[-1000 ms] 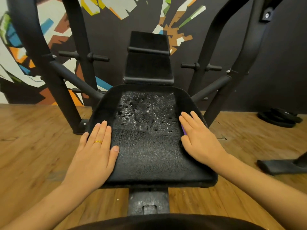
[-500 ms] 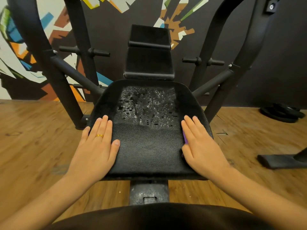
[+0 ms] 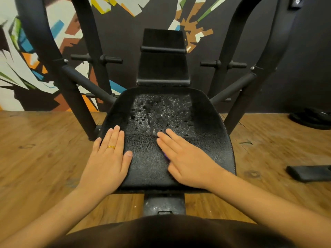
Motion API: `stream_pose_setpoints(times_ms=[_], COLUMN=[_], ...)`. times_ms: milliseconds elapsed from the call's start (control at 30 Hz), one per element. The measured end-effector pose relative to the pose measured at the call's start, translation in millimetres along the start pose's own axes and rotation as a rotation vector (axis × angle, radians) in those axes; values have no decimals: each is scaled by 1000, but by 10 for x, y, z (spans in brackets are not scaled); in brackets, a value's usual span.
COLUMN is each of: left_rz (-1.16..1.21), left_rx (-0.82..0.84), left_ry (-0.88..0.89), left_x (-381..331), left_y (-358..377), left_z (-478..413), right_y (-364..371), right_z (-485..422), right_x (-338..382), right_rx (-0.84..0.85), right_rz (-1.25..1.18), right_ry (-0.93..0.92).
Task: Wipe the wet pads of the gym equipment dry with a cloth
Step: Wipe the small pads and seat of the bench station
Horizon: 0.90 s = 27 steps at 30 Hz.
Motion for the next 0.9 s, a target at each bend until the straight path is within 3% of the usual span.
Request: stream_pose_setpoints(times_ms=[200,367,501,668,801,901], left_rz=[-3,12,20,8,-5,7], left_rx=[3,19,16,8,27,21], left_ry=[-6,-5,-9,-6,-4,40], left_x=[7,-7,-14,-12,16,-46], left_y=[6,-24,-41,-21,-3,-59], left_z=[12,16,13,20,15,-1], right_y=[-100,-90,-20,-56,-219,-318], right_z=[618,147,-244,-122,40,186], right_x=[-433,-236,-72,-99,-222,-564], right_rx=[35,56,23,-5,-145,-280], right_rz=[-11,30,-12,-280,-393,-334], right_ry=[92,-22,7,52,94,284])
Point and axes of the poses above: each hand's wrist, its own z-axis away from the middle knuckle, its own y-axis out of the palm, x = y × z, the point moved 2 cm from there along -z, towards the middle knuckle, and after that the axes turned 2 degrees about z, right-handed, at the moved point
